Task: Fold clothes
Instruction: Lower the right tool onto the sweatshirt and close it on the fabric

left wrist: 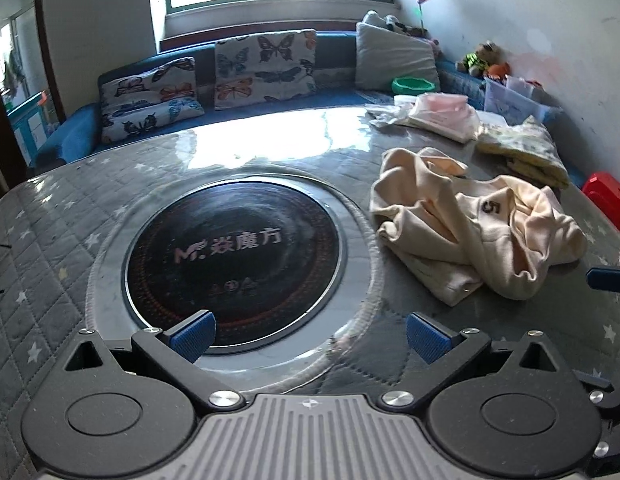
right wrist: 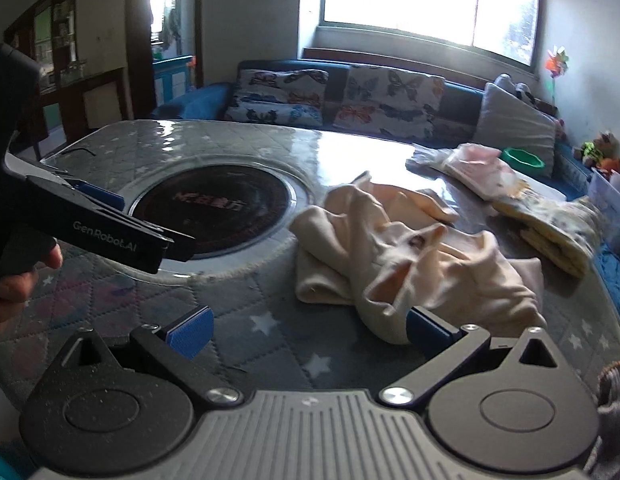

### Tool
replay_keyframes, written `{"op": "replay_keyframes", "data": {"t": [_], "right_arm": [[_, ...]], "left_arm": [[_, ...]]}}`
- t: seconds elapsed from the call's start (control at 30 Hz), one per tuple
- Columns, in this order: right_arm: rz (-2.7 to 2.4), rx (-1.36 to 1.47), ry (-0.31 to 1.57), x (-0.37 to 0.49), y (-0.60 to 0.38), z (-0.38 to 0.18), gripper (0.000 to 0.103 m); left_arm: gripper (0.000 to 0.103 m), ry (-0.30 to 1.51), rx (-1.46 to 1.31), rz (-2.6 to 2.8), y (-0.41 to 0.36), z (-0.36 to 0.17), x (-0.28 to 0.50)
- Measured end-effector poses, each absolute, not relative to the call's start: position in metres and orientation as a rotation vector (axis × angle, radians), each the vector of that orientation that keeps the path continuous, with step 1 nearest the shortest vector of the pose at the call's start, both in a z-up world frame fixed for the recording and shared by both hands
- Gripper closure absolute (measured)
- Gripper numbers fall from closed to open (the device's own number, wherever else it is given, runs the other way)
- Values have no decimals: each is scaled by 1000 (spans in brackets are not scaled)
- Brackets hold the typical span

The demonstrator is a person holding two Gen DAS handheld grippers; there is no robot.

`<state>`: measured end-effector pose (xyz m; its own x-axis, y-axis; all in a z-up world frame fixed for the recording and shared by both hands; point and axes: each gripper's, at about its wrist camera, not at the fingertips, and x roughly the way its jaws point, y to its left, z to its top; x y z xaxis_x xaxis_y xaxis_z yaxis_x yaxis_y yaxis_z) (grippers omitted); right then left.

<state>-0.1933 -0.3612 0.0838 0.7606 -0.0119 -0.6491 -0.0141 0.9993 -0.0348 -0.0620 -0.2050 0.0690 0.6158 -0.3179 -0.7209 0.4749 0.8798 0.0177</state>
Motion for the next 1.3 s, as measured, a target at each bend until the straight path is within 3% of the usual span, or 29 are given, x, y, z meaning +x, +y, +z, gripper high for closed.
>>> {"op": "replay_keyframes", "data": {"t": [0.2,0.7,1.3], "right_arm": [[-45,-25,705,-195,-376,84,0],[-125,53,717,-176,-417,78,18],[-196,129,721,-150,-455,73,29]], "left_arm": [[0,801,237,-481,-223,69,-57],[0,833,277,-516,-266,69,-33],[0,837,328,-532,-306,68,-6]]}}
